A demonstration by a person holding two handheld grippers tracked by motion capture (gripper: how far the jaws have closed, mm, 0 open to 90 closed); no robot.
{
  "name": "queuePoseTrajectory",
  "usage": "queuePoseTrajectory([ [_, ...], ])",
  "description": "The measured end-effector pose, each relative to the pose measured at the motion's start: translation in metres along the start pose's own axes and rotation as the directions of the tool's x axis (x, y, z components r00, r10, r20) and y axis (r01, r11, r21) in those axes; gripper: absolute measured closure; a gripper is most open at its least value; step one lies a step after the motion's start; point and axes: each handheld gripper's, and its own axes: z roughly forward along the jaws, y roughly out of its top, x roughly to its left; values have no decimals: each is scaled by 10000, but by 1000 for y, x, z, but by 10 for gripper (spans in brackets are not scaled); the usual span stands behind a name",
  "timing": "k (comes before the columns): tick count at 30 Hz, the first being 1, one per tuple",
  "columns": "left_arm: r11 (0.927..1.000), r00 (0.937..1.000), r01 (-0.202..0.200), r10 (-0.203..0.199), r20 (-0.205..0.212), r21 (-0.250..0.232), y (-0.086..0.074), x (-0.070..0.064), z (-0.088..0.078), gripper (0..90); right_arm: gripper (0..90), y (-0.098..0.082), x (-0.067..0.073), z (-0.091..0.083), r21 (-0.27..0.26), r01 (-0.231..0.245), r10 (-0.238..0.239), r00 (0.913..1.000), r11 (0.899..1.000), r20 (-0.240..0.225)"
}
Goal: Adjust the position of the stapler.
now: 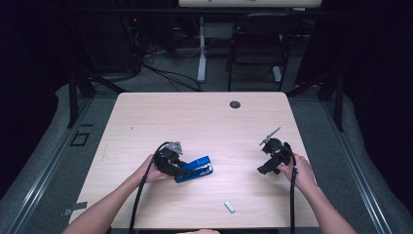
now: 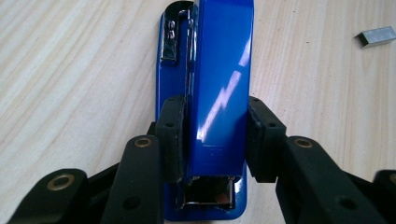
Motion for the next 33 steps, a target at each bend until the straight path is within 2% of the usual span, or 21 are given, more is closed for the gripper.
queuePoseTrajectory([
  [2,9999,9998,-150,150,103,-7,1,-1,2,633,15,0,0,0,14,21,-21,10000,10000,-4],
  [3,9994,9993,-338,338,127,14,2,-1,2,633,15,-1,3,2,-351,-293,290,9995,9990,-83],
  [4,9990,9989,-450,450,130,12,2,-1,3,633,16,0,2,1,-148,-114,112,9998,9998,-174],
  [7,9984,9979,-571,571,290,-22,2,1,3,631,16,0,3,3,-268,-302,290,9986,9992,-437],
  [9,9979,9973,-644,643,351,10,3,1,3,630,16,1,2,2,-84,-199,194,9985,9998,-517],
  [11,9970,9961,-771,771,425,-15,5,0,5,631,16,0,6,6,-685,-693,646,9956,9952,-675],
  [12,9962,9950,-870,869,497,-14,6,-1,7,631,16,2,4,2,-245,-268,251,9972,9993,-703],
  [16,9926,9900,-1211,1207,734,15,12,-4,12,631,19,4,8,-1,-365,-195,164,9964,9991,-835],
  [17,9919,9888,-1270,1266,789,-4,13,-4,13,632,21,6,10,-2,-358,-125,89,9950,9993,-991],
  [18,9910,9882,-1338,1332,759,31,14,-4,14,631,24,6,13,-1,-561,-294,229,9931,9980,-1147],
  [21,9891,9848,-1471,1464,929,4,18,-6,18,630,30,10,19,-4,-657,13,-103,9906,9978,-1361],
  [22,9872,9851,-1579,1560,729,210,20,-7,18,629,31,11,22,-3,-762,27,-140,9887,9971,-1491],
  [23,9868,9818,-1617,1605,1014,37,21,-7,20,629,32,12,23,-4,-720,212,-320,9878,9972,-1522],
  [24,9864,9810,-1644,1639,1034,-40,22,-8,23,629,36,14,25,-3,-685,452,-562,9841,9966,-1683],
  [26,9857,9798,-1682,1669,1102,29,24,-9,23,627,39,15,29,0,-808,414,-557,9814,9959,-1837],
  [28,9874,9822,-1580,1566,1038,54,24,-10,23,626,41,16,32,2,-910,426,-600,9783,9949,-1984],
  [29,9900,9862,-1408,1413,859,-118,22,-12,24,623,43,17,32,1,-839,580,-736,9777,9948,-1967],
  [30,9896,9890,-1434,1429,382,98,23,-16,22,611,47,18,34,0,-921,547,-719,9782,9942,-1949],
  [31,9906,9906,-1367,1365,117,111,25,-19,19,508,69,19,38,-4,-1240,658,-892,9769,9901,-1941],
  [32,9921,9919,-1251,1253,210,-95,24,-20,17,508,69,19,38,-4,-1240,658,-892,9769,9901,-1941],
  [33,9935,9937,-1118,1117,-47,-210,24,-22,11,503,83,19,40,-6,-1360,693,-950,9766,9883,-1931],
])
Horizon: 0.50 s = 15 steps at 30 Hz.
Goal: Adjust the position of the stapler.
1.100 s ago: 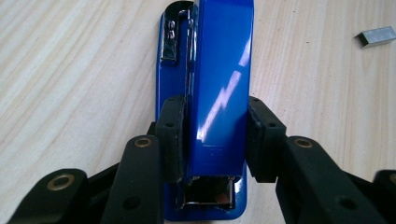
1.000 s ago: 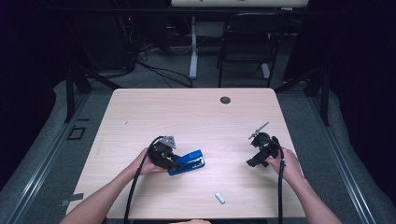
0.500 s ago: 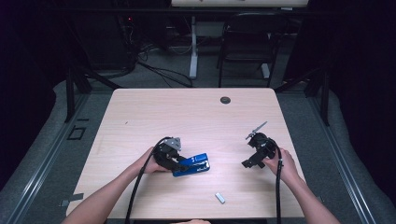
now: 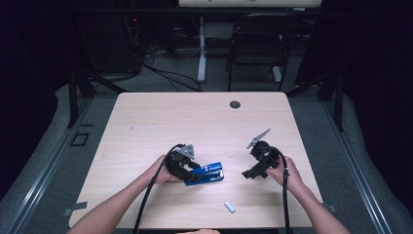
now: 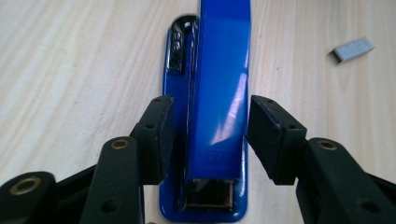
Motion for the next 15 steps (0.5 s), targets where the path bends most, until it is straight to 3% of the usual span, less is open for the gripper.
queuePoseTrajectory([
  [2,9992,9991,369,-372,-217,-132,-2,0,-9,454,117,4,7,-2,-493,-36,29,9999,9988,-135],
  [8,9967,9963,806,-808,-307,-76,-14,0,-24,407,142,21,31,2,-849,519,-562,9972,9950,-487],
  [13,9978,9981,621,-620,-36,245,-16,-1,-20,404,180,40,53,13,-903,1239,-1315,9879,9882,-829],
  [15,9989,9991,428,-427,-21,215,-15,-3,-18,459,223,44,58,19,-962,1322,-1404,9865,9865,-840],
])
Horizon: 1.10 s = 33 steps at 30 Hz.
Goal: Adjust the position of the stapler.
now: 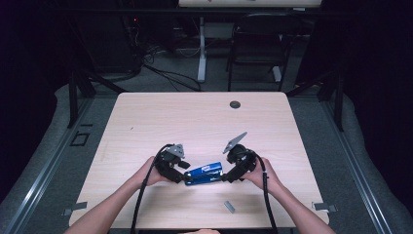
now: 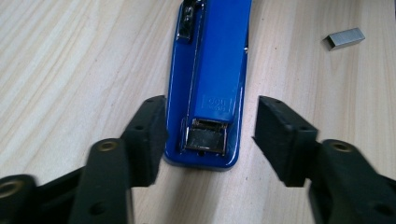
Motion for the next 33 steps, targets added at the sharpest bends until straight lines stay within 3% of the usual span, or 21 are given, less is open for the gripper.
queuePoseTrajectory([
  [4,9995,9997,-227,227,-10,200,2,-4,4,510,299,7,5,10,-186,269,-269,9996,9995,-22],
  [5,9994,9995,-309,308,21,156,2,-4,6,517,351,8,6,10,-276,477,-475,9988,9985,89],
  [6,9987,9991,-356,364,-218,365,2,-6,6,527,399,10,9,10,-494,591,-571,9975,9970,423],
  [8,9994,9996,-269,270,-83,203,1,-5,7,540,441,13,12,10,-719,724,-670,9950,9948,743],
  [15,9997,9992,-30,41,-401,258,0,-3,6,615,466,14,8,17,-548,620,-590,9968,9966,540],
  [16,9999,9998,67,-65,-203,108,-1,-2,7,624,470,13,8,18,-576,581,-552,9972,9966,504],
  [19,9996,9995,195,-190,-234,205,0,-1,7,622,484,12,8,18,-506,802,-773,9954,9955,566],
  [24,9996,9996,196,-191,-201,219,0,-1,7,621,491,11,8,18,-574,754,-723,9959,9955,542],
  [30,9992,9992,376,-378,139,121,0,2,7,612,506,10,7,17,-601,704,-683,9970,9957,365],
  [33,9992,9997,250,-248,-80,297,3,0,8,610,516,11,8,16,-441,730,-716,9969,9964,313],
])
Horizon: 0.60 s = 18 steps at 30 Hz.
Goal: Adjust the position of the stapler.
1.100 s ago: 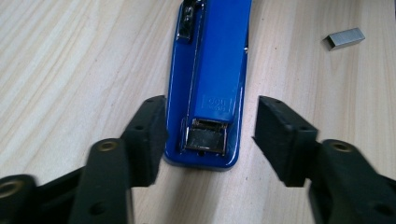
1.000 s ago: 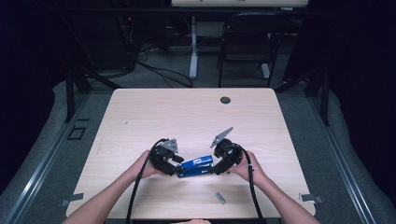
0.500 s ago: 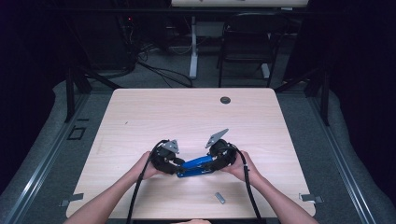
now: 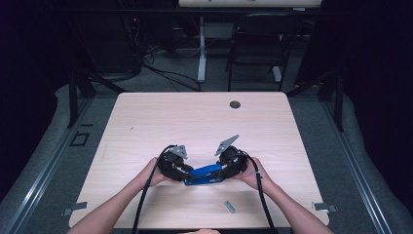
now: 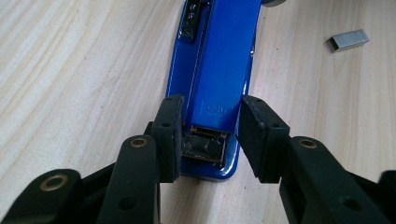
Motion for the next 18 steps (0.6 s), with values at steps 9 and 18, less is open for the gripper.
queuePoseTrajectory([
  [9,9999,9999,-136,135,95,95,2,0,1,596,554,-1,2,-2,214,158,-153,9996,9996,-236],
  [18,9994,9990,-338,335,311,95,4,0,3,583,578,-1,7,-4,455,175,-161,9994,9988,-313],
])
